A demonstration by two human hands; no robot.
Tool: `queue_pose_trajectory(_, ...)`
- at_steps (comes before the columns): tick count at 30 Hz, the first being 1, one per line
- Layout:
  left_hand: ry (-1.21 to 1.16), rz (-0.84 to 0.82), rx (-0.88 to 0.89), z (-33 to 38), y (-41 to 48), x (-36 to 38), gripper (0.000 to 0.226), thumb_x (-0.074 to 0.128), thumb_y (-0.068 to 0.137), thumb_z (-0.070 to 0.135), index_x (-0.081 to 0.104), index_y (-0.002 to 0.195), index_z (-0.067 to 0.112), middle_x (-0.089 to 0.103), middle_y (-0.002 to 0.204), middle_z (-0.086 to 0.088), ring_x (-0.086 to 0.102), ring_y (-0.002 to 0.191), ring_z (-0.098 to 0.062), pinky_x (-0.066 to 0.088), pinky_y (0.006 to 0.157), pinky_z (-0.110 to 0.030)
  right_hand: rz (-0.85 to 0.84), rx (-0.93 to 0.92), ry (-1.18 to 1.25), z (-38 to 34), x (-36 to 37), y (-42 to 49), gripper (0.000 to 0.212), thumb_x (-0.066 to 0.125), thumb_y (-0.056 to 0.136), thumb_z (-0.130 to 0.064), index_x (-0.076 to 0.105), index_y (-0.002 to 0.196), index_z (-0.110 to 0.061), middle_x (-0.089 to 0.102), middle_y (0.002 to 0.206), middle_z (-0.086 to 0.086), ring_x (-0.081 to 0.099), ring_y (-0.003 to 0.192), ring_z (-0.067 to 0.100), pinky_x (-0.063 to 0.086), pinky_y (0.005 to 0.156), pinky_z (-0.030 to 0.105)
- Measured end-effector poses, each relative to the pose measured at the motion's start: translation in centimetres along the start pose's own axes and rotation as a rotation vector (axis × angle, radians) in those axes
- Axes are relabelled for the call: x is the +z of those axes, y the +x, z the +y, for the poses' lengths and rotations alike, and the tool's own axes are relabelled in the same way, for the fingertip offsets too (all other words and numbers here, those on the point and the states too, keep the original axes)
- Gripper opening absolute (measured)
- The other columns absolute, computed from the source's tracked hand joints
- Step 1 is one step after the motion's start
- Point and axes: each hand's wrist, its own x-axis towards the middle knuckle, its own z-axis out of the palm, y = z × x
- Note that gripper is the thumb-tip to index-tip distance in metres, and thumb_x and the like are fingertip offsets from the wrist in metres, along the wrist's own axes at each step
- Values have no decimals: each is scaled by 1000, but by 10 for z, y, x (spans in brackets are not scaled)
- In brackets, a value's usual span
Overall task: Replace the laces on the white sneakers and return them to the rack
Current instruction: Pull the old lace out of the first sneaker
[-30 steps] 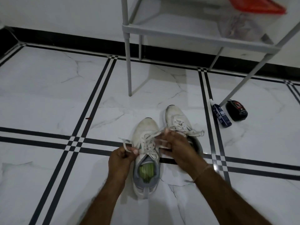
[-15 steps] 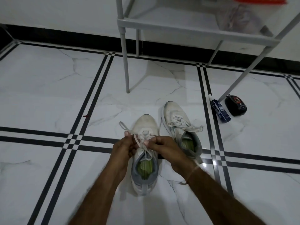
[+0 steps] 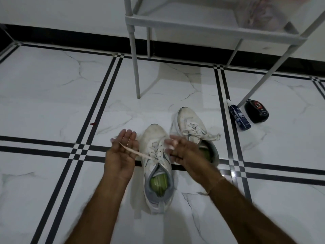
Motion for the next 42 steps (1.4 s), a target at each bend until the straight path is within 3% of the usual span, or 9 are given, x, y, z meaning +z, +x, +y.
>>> queue_pose_trajectory(4,521,62,15,-27,-1,-7,43,40,105,46,68,109,13,72,99,-5,64,89,-19,50,74,-30,-32,-164,-237,19,11,-8,23,79,89,-17,70,108,-8,75,104,6,71,92,11,56,77,23)
queue_pose_trajectory(8,688,-43,121,-39,-17,-23,35,41,108,32,70,111,12,75,104,-8,68,104,-23,54,89,-31,-12,-433,-678,28,13,-5,23,90,74,-26,73,88,-20,68,94,-2,67,87,11,55,78,25)
queue_pose_trajectory(12,986,-165,321,-46,-34,-35,17,61,101,31,70,111,22,74,111,5,67,108,-10,54,93,-28,14,-322,-441,29,17,0,18,82,84,-17,71,79,-4,71,79,9,66,76,14,54,76,32)
queue_pose_trajectory(14,1086,-156,347,-53,-39,-43,26,81,84,34,71,108,28,72,110,13,65,108,-5,54,87,-28,-11,-227,-370,27,15,3,23,81,84,-18,70,77,1,70,78,21,65,76,17,53,75,35)
queue_pose_trajectory(20,1107,-79,405,-60,-41,-43,26,91,72,19,74,91,26,71,94,13,66,95,-4,59,73,-24,34,-12,-170,18,29,10,22,75,91,-10,66,75,2,61,60,4,55,54,9,46,51,17)
queue_pose_trajectory(29,1021,-88,302,-54,-44,-36,19,86,77,14,79,93,20,75,96,5,69,95,-5,55,86,-26,-26,-331,-373,42,-4,-7,11,86,79,-11,77,85,-9,71,99,8,72,97,21,59,87,36)
queue_pose_trajectory(33,1002,-119,266,-52,-47,-31,17,83,80,9,79,94,19,75,97,8,68,94,-2,53,80,-19,22,-317,-465,44,0,-2,7,78,84,-13,73,81,-9,69,94,1,69,88,14,55,79,32)
queue_pose_trajectory(38,1094,-202,245,-46,-42,-26,11,81,82,13,75,90,18,71,95,0,63,93,-9,53,82,-24,-90,-40,43,30,7,-18,37,61,99,-25,69,107,11,73,103,17,68,99,26,52,97,38)
queue_pose_trajectory(42,1124,-264,76,-37,-38,-23,3,72,92,19,74,90,20,70,103,-5,62,102,-18,49,85,-26,-35,32,171,6,13,-21,29,61,93,-38,70,87,-11,70,91,7,64,95,23,47,96,42)
